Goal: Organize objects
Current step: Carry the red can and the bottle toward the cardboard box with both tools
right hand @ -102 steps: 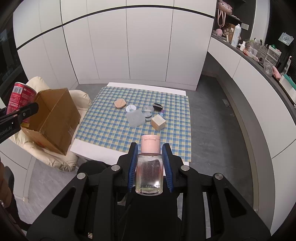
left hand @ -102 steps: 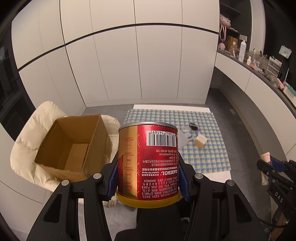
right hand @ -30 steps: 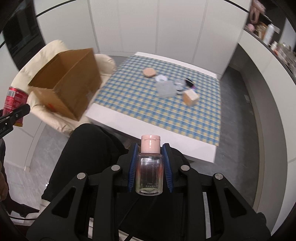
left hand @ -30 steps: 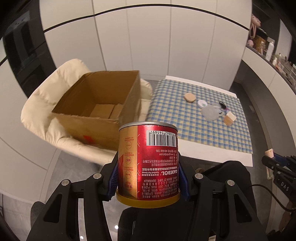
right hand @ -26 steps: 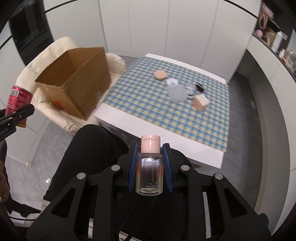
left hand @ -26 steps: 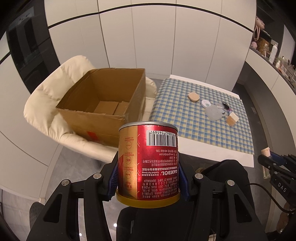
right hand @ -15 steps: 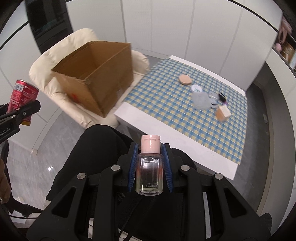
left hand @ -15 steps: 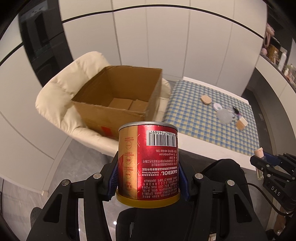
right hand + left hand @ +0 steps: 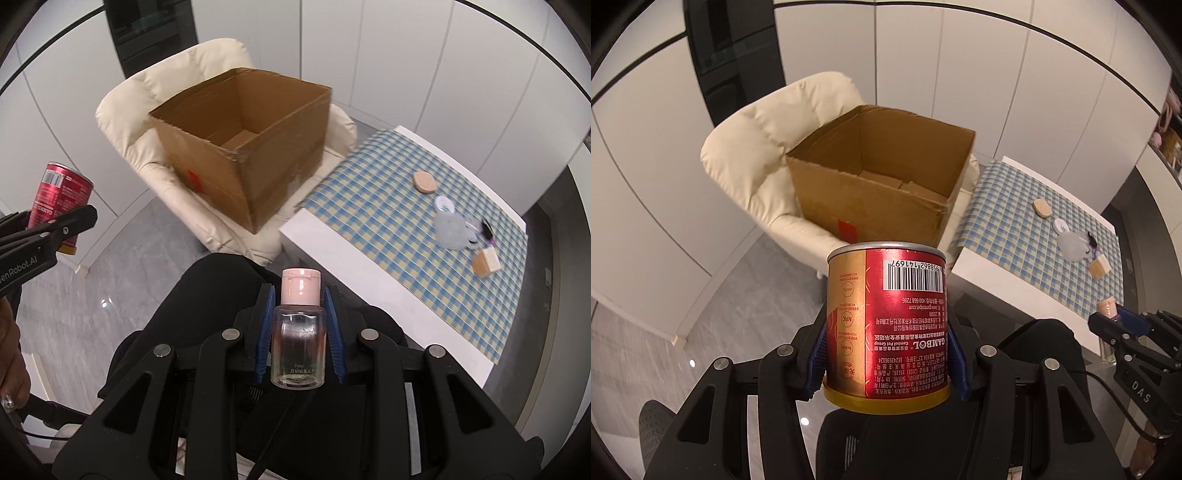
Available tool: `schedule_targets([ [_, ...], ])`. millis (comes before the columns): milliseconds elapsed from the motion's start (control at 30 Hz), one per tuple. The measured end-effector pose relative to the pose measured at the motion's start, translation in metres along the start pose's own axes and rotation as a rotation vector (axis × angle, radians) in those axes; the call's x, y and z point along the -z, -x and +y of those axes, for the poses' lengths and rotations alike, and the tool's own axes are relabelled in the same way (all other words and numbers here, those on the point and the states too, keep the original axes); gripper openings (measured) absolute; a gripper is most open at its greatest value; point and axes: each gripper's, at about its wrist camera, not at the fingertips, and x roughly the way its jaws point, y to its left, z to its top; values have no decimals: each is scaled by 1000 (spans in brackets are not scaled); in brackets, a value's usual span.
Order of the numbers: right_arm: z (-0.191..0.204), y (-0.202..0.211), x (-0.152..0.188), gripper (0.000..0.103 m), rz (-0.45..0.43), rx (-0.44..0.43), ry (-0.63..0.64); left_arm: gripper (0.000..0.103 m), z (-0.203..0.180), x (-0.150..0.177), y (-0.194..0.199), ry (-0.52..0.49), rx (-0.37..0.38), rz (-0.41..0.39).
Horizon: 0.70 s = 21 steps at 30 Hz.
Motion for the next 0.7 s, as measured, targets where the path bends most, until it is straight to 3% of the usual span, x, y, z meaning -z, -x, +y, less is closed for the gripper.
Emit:
schedule_targets([
  [267, 30, -11, -25, 28, -11, -42, 63, 54, 23, -14, -3, 93, -15, -20],
  [467, 42, -21, -52, 28, -15, -75, 80, 54, 30, -29, -15, 99, -59, -47],
  [533, 47, -25, -65, 28, -30, -70, 96, 54, 37, -40, -21, 115, -97, -64],
  [700, 59, -44, -99, 28, -65, -59, 122, 54, 56, -75, -39, 189, -92, -101],
])
